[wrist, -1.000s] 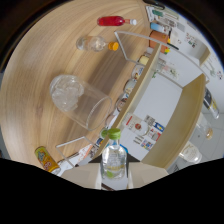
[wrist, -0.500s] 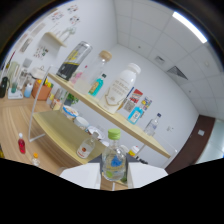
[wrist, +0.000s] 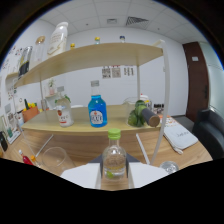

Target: Make me a cup of Vodka Sunrise.

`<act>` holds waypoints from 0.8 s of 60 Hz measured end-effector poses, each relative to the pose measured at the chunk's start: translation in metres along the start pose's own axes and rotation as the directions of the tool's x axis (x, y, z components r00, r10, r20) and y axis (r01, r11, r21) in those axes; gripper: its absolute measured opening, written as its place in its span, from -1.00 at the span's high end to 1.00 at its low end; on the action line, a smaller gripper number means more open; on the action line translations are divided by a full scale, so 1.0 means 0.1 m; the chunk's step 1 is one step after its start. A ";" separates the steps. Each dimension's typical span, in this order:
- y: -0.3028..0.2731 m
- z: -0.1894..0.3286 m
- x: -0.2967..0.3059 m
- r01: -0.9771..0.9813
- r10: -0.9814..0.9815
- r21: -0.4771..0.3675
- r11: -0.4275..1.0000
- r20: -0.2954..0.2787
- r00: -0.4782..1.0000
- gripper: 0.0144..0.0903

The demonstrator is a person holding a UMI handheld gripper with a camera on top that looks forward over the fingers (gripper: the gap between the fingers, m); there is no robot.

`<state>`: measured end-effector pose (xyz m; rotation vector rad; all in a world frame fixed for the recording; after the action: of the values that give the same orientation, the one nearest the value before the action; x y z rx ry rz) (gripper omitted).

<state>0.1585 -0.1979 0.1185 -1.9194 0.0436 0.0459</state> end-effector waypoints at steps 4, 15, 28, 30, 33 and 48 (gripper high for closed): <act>0.20 0.09 0.04 -0.007 0.007 -0.040 0.999 0.006 1.000 0.45; 0.57 0.25 0.04 0.007 -0.003 -0.125 0.992 0.027 1.000 0.44; 0.84 0.32 0.00 -0.007 0.014 -0.212 0.977 0.030 0.999 0.44; 0.88 0.33 0.01 -0.014 0.019 -0.225 0.974 0.022 1.000 0.44; 0.94 0.33 0.02 -0.016 0.019 -0.247 0.969 0.011 1.000 0.44; 0.96 0.26 0.01 0.011 -0.010 -0.236 0.972 0.005 1.000 0.42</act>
<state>0.1543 -0.2061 0.0196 -2.1574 0.0266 0.0488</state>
